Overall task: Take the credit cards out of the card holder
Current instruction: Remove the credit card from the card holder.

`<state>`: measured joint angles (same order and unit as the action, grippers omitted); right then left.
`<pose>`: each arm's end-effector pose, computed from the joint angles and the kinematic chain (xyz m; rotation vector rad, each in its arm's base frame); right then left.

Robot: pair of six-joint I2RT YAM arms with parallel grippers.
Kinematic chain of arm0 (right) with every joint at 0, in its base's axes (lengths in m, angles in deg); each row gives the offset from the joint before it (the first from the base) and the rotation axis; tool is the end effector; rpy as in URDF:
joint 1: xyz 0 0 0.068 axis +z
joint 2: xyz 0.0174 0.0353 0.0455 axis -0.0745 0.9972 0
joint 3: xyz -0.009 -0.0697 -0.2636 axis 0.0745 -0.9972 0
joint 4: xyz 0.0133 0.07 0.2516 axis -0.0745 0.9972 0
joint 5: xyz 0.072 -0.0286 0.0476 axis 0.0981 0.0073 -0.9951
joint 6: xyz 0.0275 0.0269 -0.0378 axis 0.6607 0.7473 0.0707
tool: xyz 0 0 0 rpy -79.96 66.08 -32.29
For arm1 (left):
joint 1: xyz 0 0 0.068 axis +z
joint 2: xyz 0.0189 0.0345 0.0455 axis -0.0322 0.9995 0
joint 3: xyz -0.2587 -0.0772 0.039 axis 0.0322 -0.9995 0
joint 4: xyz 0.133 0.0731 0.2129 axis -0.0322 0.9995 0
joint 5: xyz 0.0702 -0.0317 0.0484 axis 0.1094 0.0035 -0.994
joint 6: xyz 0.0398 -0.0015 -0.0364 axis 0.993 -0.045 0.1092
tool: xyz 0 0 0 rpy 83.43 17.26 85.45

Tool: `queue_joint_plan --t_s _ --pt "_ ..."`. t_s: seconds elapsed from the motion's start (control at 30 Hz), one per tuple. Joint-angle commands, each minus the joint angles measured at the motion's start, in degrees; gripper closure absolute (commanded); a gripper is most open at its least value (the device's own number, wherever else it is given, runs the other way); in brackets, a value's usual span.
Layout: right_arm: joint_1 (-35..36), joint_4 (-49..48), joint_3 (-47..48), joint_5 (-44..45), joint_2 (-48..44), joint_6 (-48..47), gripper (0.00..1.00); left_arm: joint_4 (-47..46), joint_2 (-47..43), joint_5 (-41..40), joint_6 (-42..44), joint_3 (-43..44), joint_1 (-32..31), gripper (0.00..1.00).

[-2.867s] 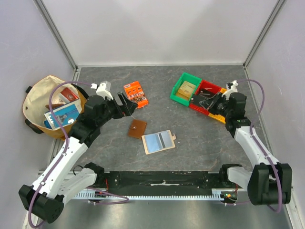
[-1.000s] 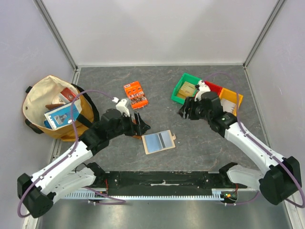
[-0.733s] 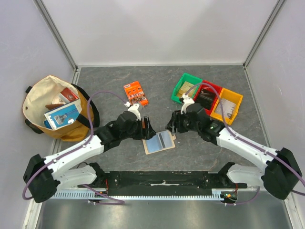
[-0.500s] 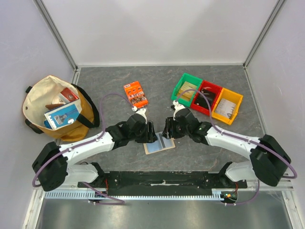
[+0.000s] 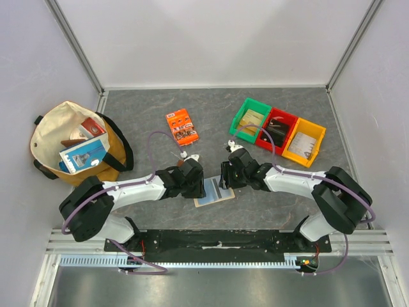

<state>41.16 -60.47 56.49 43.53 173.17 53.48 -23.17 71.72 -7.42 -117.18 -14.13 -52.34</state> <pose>0.2024 0.2060 0.1628 -0.2629 2.5404 0.5937 0.1654 -0.1979 0.1628 0.1055 2.6548 -0.5471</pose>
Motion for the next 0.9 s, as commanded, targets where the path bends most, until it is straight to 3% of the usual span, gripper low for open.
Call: queue_joint_plan --t_s 0.0,0.17,0.53,0.87 --pt "0.1 -2.8 -0.3 -1.1 1.4 -0.8 0.45 -1.5 1.9 -1.8 -2.2 -0.7 -0.3 0.61" --pt "0.4 -2.9 -0.1 -2.7 1.8 -1.1 0.49 -1.1 2.8 -1.8 -3.3 -1.1 -0.3 0.70" --pt "0.2 -3.6 0.6 -6.7 -1.9 -0.9 0.60 -1.1 2.1 -1.4 -3.4 -1.4 -0.3 0.70" --pt "0.7 -1.3 3.0 -9.1 -4.7 -1.2 0.54 -0.9 -0.9 -1.4 -3.9 -2.2 -0.3 0.71"
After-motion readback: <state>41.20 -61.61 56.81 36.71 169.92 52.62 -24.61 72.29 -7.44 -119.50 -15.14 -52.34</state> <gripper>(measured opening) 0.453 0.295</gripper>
